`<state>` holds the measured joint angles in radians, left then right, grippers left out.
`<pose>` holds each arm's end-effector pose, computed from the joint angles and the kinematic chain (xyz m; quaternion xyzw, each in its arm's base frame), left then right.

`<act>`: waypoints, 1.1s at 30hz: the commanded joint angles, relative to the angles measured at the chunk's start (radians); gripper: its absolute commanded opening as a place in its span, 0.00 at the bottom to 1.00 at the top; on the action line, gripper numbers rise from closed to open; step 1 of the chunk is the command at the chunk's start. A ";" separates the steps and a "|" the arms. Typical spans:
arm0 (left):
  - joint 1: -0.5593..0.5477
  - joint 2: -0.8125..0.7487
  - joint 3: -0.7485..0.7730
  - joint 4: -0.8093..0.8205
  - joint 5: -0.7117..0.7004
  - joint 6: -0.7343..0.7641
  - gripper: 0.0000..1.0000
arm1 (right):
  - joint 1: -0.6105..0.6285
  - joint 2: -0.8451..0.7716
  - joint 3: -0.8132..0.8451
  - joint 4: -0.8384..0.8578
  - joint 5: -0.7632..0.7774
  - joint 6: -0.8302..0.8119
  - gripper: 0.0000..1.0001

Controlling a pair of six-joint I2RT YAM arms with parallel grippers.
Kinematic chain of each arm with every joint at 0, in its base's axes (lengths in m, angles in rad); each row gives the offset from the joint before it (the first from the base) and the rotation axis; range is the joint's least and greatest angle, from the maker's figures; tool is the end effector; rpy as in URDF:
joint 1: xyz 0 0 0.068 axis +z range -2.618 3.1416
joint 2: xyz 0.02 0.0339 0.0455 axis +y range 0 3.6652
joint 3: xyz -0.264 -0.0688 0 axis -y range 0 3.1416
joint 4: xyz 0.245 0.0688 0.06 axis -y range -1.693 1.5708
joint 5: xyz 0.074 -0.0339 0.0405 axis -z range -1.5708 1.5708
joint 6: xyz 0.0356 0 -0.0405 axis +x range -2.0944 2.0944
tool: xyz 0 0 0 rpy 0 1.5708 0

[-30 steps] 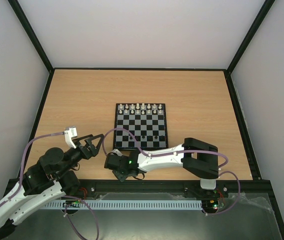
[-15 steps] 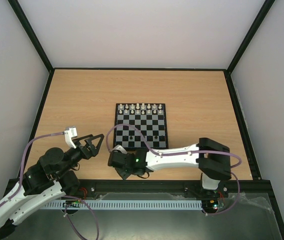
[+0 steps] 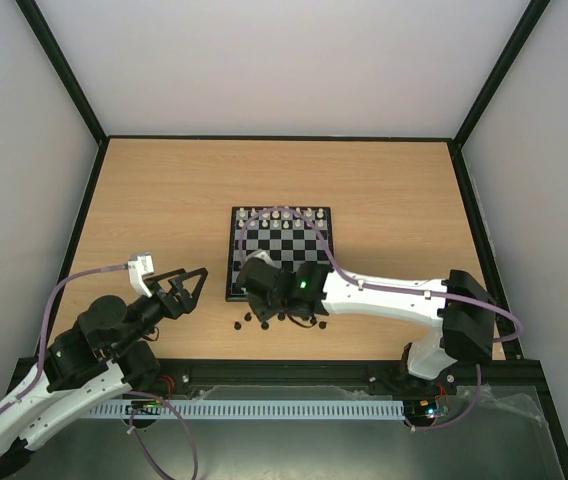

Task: Set up the chess pieces on the board
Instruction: Place the chess piece on the chessboard.

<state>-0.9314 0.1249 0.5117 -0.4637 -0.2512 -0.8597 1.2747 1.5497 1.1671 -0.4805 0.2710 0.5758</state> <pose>0.0492 -0.0513 0.2860 -0.0590 0.7306 -0.4687 0.4931 0.1067 0.3172 0.2593 -0.2742 0.8893 0.1980 0.3078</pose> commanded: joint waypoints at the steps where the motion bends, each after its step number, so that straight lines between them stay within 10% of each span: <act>1: -0.003 -0.011 0.017 0.002 -0.002 0.013 0.99 | -0.077 0.038 0.107 -0.087 -0.021 -0.079 0.01; 33: -0.003 -0.074 0.005 0.015 0.024 0.022 0.99 | -0.216 0.554 0.533 -0.163 -0.072 -0.173 0.01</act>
<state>-0.9314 0.0620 0.5117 -0.4629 -0.2386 -0.8562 1.0637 2.0724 1.6638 -0.5865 0.1726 0.4034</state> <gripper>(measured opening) 0.994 0.054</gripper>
